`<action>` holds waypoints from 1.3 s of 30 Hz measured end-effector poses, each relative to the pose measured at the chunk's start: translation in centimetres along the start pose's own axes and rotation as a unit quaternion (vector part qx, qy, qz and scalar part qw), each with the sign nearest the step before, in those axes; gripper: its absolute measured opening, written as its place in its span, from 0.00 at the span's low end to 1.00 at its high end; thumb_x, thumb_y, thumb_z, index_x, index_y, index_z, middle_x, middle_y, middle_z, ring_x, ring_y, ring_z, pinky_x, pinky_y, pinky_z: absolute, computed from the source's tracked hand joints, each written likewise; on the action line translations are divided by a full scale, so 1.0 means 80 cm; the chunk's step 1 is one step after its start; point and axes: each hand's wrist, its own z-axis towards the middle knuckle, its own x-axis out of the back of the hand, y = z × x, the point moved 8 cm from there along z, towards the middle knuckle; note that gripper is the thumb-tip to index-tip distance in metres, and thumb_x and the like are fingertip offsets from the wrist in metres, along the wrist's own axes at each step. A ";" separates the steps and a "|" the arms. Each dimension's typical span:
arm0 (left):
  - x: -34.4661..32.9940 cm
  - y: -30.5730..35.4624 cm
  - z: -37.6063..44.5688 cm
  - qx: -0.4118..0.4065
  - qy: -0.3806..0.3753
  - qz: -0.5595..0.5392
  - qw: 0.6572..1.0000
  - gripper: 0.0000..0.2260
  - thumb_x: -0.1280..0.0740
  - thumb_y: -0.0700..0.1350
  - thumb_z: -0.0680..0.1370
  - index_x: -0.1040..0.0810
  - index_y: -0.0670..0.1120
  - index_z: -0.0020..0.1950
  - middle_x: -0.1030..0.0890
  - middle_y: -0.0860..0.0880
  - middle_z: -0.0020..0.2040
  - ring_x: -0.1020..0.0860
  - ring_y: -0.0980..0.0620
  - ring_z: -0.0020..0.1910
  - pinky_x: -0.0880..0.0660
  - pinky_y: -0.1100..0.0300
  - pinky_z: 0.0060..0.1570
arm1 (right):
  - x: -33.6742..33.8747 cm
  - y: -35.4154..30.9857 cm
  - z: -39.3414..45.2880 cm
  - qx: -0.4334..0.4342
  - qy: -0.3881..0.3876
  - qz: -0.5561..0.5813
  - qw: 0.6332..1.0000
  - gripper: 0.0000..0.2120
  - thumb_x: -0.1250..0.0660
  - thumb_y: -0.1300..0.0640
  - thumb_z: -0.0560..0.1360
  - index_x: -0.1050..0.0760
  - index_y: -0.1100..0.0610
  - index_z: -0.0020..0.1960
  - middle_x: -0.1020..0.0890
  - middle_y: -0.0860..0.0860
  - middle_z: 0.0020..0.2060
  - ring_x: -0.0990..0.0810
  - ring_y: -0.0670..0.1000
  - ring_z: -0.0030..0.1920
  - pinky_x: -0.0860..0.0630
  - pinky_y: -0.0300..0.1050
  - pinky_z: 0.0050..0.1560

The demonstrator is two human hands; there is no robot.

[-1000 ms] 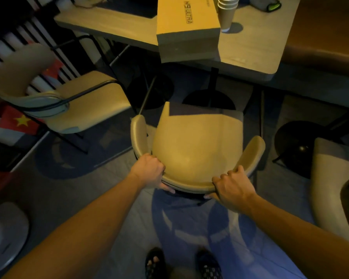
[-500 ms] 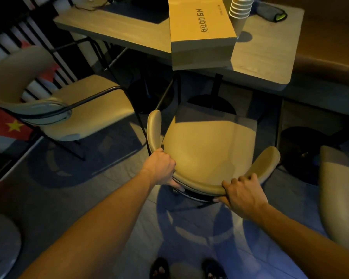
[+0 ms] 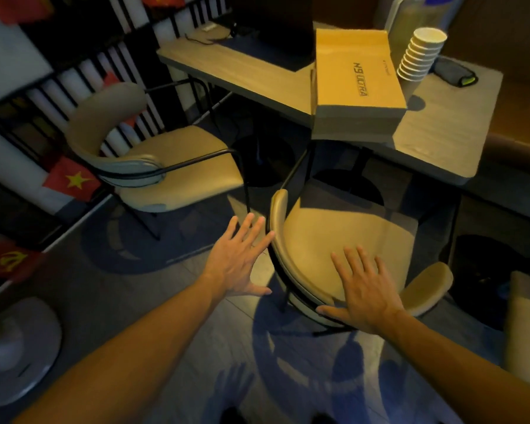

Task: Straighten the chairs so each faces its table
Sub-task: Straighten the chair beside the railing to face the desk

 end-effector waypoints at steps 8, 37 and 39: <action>0.043 -0.120 -0.061 0.043 0.054 -0.014 0.998 0.53 0.55 0.81 0.67 0.62 0.49 0.80 0.58 0.39 0.80 0.60 0.38 0.78 0.58 0.39 0.74 | 0.129 -0.098 0.050 0.029 0.056 -0.022 0.998 0.56 0.53 0.19 0.65 0.45 0.58 0.79 0.39 0.61 0.77 0.44 0.66 0.76 0.42 0.68 0.71; -0.099 -0.739 -0.088 0.111 0.016 -0.025 0.993 0.54 0.51 0.82 0.65 0.53 0.49 0.81 0.51 0.40 0.80 0.52 0.39 0.79 0.53 0.38 0.75 | 0.330 -0.538 0.508 0.157 0.063 0.000 0.986 0.52 0.49 0.22 0.70 0.60 0.54 0.80 0.51 0.59 0.80 0.53 0.63 0.78 0.55 0.66 0.74; -0.130 -0.763 -0.066 0.081 0.012 -0.035 0.996 0.55 0.50 0.82 0.64 0.53 0.49 0.81 0.50 0.39 0.80 0.52 0.39 0.79 0.53 0.38 0.75 | 0.318 -0.560 0.537 0.146 0.045 0.009 0.988 0.52 0.48 0.22 0.70 0.60 0.52 0.80 0.51 0.59 0.80 0.52 0.62 0.78 0.55 0.66 0.74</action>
